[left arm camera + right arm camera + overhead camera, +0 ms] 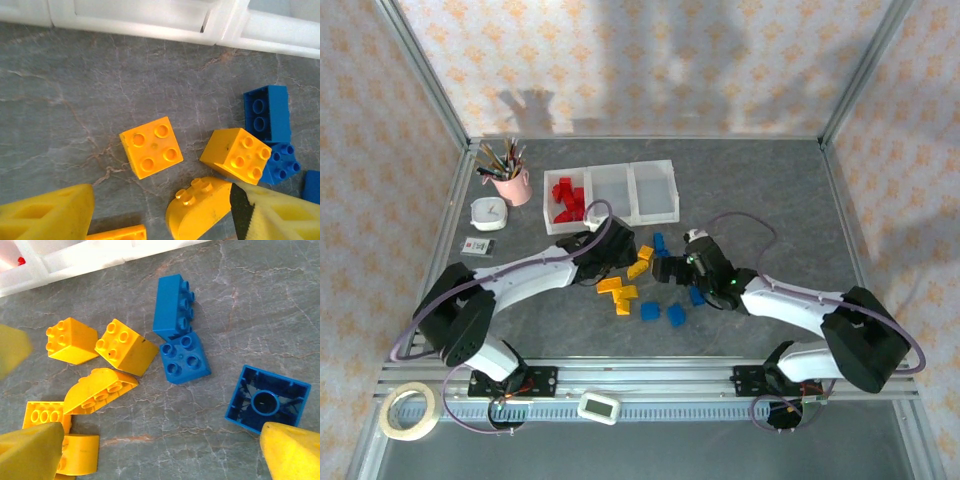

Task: Sort the legos into containers by color
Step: Pick up the lego from the center of the table.

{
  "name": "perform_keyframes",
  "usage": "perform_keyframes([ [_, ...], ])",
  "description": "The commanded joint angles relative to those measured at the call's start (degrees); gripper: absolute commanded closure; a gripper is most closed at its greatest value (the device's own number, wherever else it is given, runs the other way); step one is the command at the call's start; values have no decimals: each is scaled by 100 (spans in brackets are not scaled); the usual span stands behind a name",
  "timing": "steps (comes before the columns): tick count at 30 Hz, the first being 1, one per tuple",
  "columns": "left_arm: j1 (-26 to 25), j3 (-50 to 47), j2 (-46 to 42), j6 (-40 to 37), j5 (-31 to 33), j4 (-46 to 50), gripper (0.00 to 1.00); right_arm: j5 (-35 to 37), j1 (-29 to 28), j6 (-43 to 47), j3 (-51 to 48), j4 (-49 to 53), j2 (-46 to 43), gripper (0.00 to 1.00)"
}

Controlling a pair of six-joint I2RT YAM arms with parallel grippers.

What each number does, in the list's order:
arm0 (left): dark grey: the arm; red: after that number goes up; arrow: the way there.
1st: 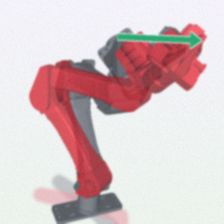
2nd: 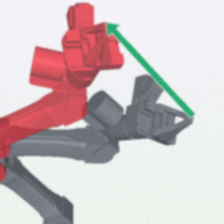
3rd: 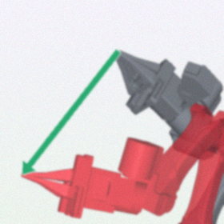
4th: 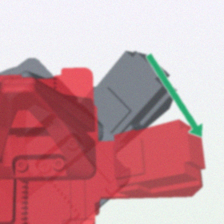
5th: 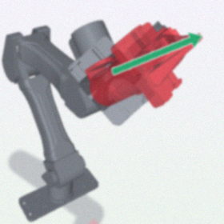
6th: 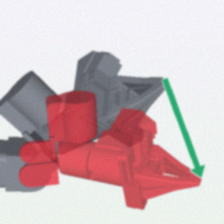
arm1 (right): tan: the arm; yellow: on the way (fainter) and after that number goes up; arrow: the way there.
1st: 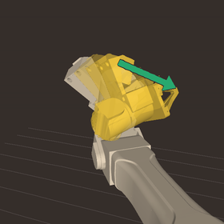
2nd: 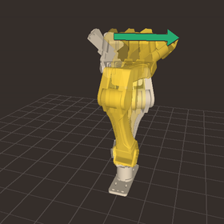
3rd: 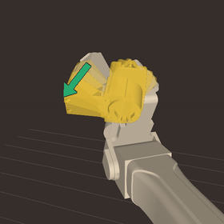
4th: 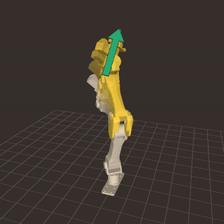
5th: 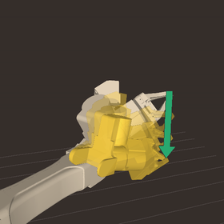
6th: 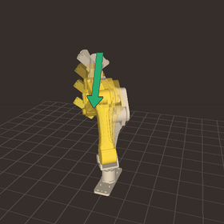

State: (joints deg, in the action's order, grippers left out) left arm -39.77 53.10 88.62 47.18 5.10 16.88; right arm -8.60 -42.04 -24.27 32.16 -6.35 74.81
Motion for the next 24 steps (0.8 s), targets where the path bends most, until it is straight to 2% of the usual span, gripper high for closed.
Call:
perform_keyframes([
  [1,-13,-48,259,466,210,-363,25,33,25,115,53,-158,-36,0],
  [7,-13,164,739,604,492,-472,24,161,30,120,97,-156,-186,0],
  [11,-5,166,959,727,639,-510,28,175,29,104,83,-156,-233,0],
  [20,-8,216,1131,654,672,-634,46,176,38,99,25,-204,-282,0],
  [24,-5,300,1158,567,797,-520,57,188,38,116,35,-200,-300,0],
])
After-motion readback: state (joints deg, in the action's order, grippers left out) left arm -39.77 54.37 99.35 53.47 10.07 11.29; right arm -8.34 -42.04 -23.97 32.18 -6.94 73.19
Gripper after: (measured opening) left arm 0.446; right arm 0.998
